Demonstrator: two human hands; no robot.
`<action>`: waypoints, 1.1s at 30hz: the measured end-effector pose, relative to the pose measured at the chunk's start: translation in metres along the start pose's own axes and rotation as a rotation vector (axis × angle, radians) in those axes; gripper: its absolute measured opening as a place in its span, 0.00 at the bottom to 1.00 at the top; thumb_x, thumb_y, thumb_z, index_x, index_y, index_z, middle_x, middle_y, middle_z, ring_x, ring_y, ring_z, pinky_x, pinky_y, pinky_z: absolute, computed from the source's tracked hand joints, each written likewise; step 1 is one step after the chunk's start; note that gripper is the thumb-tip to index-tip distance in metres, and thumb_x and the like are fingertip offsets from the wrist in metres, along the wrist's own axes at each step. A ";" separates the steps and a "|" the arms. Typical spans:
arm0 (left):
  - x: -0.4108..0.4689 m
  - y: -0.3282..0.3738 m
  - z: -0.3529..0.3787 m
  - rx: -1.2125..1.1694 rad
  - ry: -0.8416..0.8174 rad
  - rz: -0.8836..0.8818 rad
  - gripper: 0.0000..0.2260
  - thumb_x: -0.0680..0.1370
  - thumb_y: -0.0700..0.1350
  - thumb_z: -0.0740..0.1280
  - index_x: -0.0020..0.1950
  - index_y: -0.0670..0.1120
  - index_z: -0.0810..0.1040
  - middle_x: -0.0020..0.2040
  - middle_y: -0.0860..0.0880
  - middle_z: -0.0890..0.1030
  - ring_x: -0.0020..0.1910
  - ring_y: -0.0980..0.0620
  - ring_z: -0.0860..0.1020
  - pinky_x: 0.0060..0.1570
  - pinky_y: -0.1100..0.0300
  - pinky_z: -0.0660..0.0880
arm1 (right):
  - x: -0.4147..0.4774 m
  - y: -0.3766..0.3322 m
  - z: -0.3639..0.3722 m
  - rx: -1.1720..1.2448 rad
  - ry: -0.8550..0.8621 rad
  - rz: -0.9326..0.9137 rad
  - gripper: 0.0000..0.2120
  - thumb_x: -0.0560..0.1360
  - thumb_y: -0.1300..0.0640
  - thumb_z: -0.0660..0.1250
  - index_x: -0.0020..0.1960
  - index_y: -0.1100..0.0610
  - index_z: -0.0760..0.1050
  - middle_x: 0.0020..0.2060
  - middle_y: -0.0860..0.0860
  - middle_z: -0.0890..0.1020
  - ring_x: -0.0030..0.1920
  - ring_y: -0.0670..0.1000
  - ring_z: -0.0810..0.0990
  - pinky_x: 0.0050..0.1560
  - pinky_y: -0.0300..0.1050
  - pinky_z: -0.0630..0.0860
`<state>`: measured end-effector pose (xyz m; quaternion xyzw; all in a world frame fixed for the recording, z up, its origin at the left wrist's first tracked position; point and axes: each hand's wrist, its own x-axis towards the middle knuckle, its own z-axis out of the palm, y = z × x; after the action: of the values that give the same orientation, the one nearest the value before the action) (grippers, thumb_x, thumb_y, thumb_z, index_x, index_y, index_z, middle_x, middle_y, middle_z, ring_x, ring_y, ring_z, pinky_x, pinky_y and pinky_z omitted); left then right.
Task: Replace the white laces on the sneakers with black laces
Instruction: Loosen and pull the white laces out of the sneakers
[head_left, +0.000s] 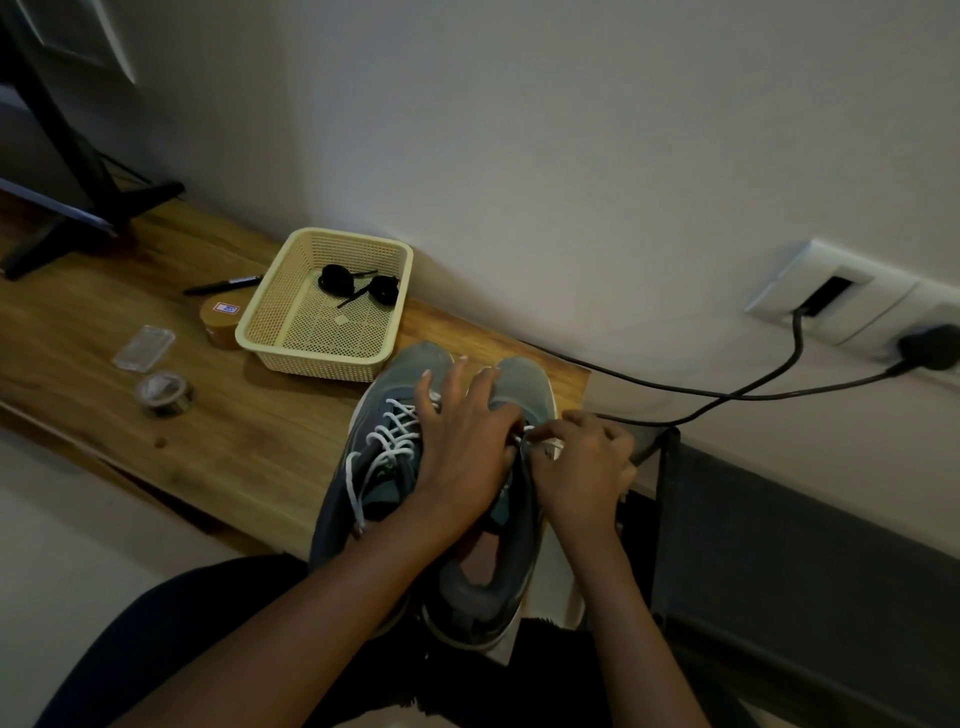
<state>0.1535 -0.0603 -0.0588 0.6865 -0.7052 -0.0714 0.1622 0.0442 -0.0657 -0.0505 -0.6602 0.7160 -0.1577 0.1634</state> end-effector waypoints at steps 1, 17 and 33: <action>0.000 0.000 0.000 0.000 -0.006 0.000 0.12 0.77 0.48 0.65 0.60 0.54 0.75 0.77 0.50 0.56 0.77 0.44 0.44 0.69 0.42 0.38 | 0.000 0.000 0.001 -0.012 0.004 -0.001 0.11 0.76 0.57 0.65 0.57 0.49 0.79 0.68 0.48 0.69 0.69 0.55 0.57 0.66 0.52 0.59; -0.001 0.004 0.003 -0.183 0.067 -0.088 0.06 0.82 0.42 0.54 0.54 0.48 0.69 0.55 0.51 0.76 0.69 0.50 0.63 0.70 0.47 0.38 | 0.004 0.003 0.005 -0.018 0.032 -0.007 0.08 0.76 0.56 0.65 0.53 0.53 0.79 0.64 0.48 0.72 0.66 0.54 0.60 0.63 0.50 0.60; -0.002 0.001 0.002 0.010 0.028 -0.043 0.11 0.77 0.47 0.65 0.59 0.53 0.77 0.75 0.48 0.62 0.76 0.43 0.51 0.65 0.43 0.33 | 0.004 0.003 0.004 0.011 0.010 -0.009 0.09 0.76 0.55 0.65 0.56 0.52 0.78 0.64 0.48 0.72 0.65 0.54 0.60 0.61 0.49 0.61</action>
<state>0.1523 -0.0581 -0.0610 0.7033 -0.6881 -0.0620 0.1671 0.0434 -0.0692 -0.0558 -0.6616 0.7130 -0.1655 0.1628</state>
